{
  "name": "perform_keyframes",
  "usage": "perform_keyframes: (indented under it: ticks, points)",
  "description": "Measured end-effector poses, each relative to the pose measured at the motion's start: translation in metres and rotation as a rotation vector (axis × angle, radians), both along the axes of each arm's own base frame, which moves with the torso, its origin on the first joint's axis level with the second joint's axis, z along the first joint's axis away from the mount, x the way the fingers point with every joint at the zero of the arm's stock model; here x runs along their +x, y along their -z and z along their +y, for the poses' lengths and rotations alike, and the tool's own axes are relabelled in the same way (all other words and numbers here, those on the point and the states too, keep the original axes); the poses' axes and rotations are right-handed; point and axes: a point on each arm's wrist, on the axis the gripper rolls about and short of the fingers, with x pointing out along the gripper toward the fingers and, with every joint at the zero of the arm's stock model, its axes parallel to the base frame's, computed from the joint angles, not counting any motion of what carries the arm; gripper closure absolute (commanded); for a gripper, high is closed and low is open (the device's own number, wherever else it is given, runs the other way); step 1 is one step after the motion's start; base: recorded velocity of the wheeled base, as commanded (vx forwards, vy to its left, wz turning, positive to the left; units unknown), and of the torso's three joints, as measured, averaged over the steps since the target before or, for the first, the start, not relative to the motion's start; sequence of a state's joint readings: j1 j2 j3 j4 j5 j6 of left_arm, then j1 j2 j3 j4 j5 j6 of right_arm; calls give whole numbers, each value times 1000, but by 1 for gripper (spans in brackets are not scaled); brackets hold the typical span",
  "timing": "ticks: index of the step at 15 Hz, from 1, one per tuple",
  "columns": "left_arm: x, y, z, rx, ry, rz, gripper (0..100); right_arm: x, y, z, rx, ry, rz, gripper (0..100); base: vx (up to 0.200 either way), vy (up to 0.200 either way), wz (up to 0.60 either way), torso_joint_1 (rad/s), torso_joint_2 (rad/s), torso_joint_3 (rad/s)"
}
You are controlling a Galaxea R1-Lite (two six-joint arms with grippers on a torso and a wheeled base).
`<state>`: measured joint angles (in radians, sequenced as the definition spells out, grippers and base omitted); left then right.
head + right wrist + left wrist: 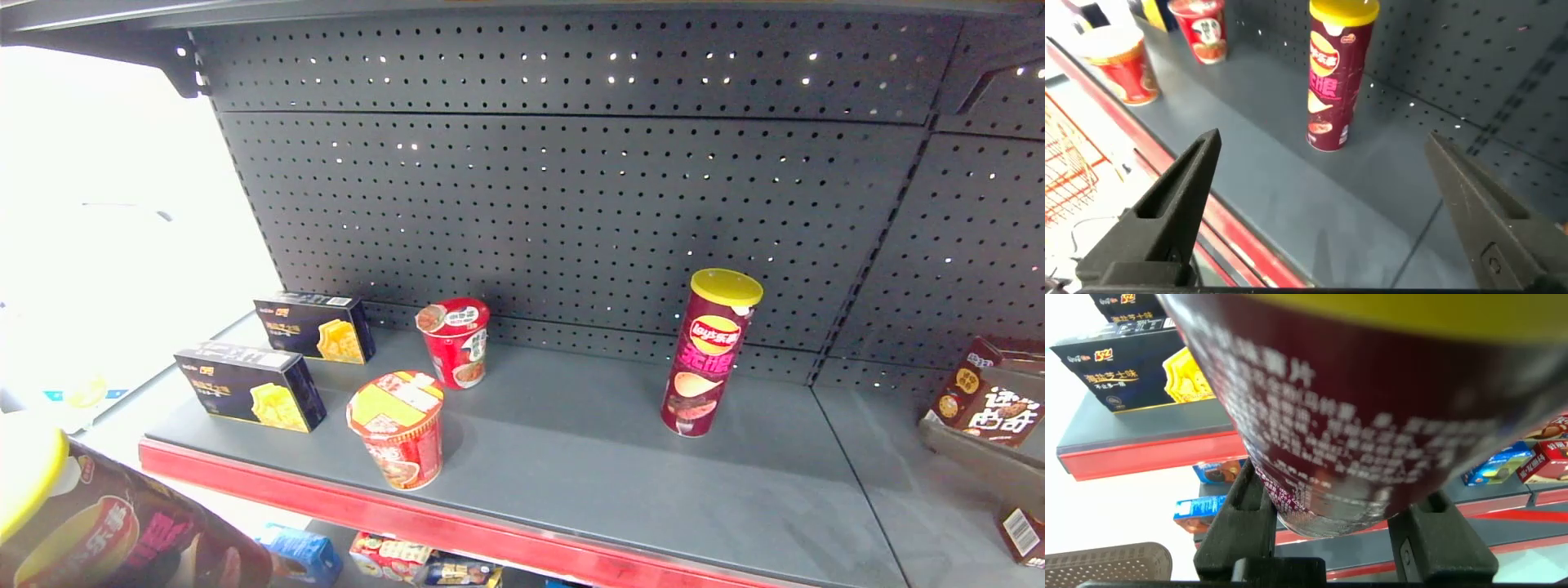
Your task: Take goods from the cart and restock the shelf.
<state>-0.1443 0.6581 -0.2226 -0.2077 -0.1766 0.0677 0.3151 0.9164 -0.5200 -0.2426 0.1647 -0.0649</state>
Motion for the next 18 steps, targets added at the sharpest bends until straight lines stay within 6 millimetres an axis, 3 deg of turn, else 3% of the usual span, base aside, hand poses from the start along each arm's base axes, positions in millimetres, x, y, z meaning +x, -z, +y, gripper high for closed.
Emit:
perform_keyframes:
  ticks: [5,9,13,18]
  points:
    - [0,0,0,0,0,-2,100,43,8,15,-15,-27,45,0,0,0,0,0,0,0]
    - [-1,0,0,-4,-4,-2,100,88,20,22,-9,-148,-5,0,0,0,0,0,0,0]
    - [-1,0,0,-23,-12,-1,100,130,33,17,13,-326,-44,0,0,0,0,0,0,0]
    - [-1,-1,0,-23,-11,-1,100,157,44,4,56,-487,-1,0,0,0,0,0,0,0]
